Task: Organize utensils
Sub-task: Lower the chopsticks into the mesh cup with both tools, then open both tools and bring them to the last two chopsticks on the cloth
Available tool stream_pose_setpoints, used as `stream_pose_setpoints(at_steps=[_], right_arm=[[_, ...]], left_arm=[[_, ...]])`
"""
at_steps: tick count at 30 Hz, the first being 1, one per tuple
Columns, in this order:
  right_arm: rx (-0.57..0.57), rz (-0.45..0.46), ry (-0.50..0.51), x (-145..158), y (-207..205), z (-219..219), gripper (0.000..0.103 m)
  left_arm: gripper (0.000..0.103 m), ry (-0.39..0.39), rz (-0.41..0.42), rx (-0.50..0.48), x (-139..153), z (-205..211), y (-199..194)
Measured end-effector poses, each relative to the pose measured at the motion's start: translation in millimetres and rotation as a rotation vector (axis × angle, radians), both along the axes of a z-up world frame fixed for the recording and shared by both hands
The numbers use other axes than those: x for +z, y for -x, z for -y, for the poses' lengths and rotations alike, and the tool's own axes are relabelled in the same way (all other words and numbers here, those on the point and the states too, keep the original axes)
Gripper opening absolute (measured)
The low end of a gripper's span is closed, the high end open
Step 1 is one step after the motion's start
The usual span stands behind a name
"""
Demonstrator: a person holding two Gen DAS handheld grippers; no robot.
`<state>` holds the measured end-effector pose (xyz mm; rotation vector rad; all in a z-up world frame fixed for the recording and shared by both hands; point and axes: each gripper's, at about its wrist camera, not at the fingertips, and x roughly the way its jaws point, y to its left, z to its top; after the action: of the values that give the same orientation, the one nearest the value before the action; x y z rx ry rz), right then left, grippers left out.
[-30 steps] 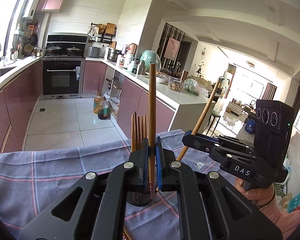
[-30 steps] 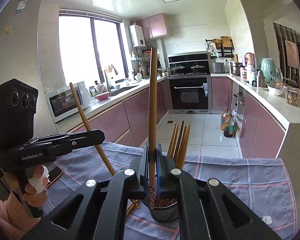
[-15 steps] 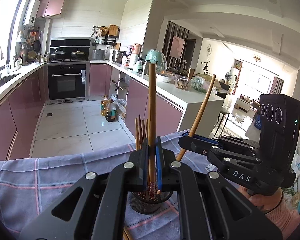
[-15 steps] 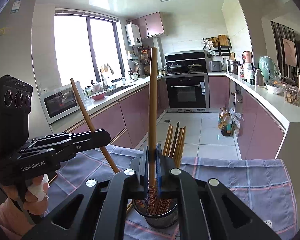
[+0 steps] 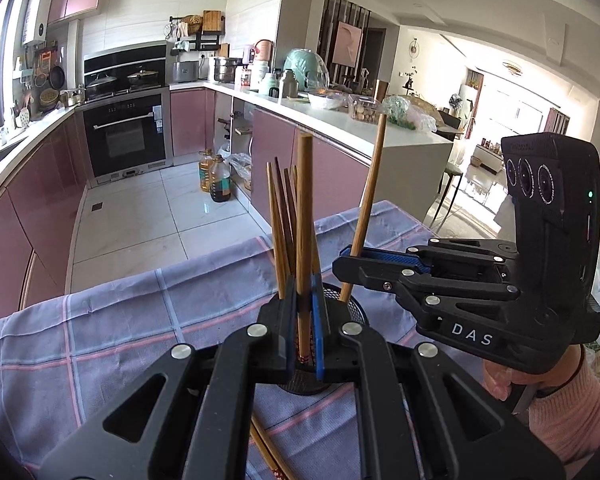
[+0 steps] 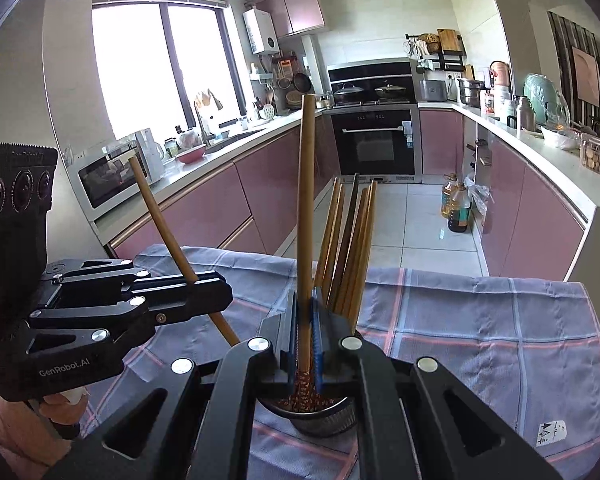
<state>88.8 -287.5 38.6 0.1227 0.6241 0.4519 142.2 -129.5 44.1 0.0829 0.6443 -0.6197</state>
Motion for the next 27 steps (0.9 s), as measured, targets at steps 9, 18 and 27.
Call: stream_pose_setpoints(at_steps=[9,18,27], right_arm=[[-0.009,-0.061,-0.011,-16,-16,-3,0.006],[-0.029,-0.086,-0.038,-21,-31,-2,0.008],[-0.015,-0.091,-0.059,-27,-22,2,0.015]], left_arm=[[0.008,-0.014,-0.056,0.002,-12,9,-19],[0.008,-0.015,-0.068,0.009,-14,21,-35],[0.016,0.004,-0.078,0.024,-26,12,-30]])
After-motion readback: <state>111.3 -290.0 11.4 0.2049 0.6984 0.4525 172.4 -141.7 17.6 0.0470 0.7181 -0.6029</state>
